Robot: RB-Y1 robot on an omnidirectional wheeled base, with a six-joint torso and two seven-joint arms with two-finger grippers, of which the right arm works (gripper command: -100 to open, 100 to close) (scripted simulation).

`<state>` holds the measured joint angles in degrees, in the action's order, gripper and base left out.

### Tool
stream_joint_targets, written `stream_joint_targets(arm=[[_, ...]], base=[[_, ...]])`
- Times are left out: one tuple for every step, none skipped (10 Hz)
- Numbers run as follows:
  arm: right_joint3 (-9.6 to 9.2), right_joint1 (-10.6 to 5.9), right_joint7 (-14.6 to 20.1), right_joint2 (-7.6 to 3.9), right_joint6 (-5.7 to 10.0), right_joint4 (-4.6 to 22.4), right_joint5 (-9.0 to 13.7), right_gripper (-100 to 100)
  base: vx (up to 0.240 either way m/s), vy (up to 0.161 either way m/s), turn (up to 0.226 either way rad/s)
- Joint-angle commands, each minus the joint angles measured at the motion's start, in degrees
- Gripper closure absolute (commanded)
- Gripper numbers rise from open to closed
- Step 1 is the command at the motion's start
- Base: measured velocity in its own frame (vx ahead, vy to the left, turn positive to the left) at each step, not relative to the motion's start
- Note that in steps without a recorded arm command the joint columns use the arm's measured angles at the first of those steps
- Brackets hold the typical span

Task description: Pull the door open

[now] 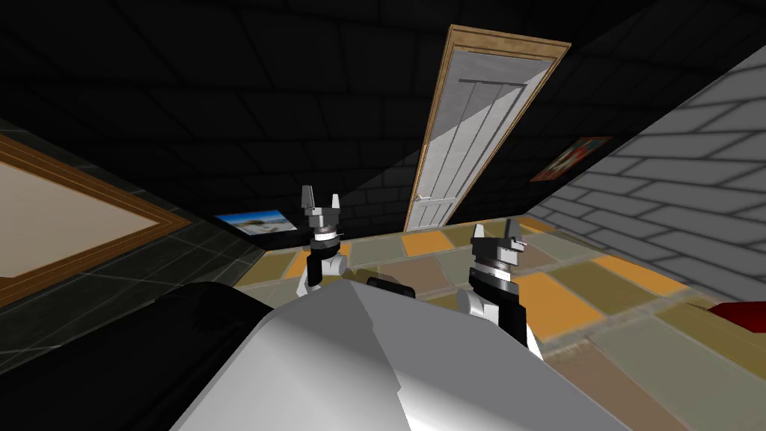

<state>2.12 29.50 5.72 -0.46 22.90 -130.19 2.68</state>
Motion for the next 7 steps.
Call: stream_joint_targets(arm=[[-0.17,-0.68,0.1,-0.54,0.54,1.9,0.2,-100],[-0.23,-0.91,0.1,-0.72,0.72,2.6,0.2,-100],[-0.35,-1.39,0.1,-1.06,1.10,4.0,0.3,-100],[-0.49,-1.94,0.2,-1.44,1.54,5.5,0.5,-100],[-0.58,-2.28,0.2,-1.66,1.80,6.5,0.6,-100],[-0.67,-2.62,0.3,-1.88,2.07,7.5,0.6,-100],[-0.75,-2.96,0.3,-2.10,2.34,8.4,0.7,-100]], base=[[0.071,-0.003,0.038],[0.095,-0.013,0.074],[0.111,-0.025,0.049],[0.125,-0.055,0.064],[0.115,-0.070,0.059],[0.093,-0.049,0.045],[0.066,-0.030,0.043]])
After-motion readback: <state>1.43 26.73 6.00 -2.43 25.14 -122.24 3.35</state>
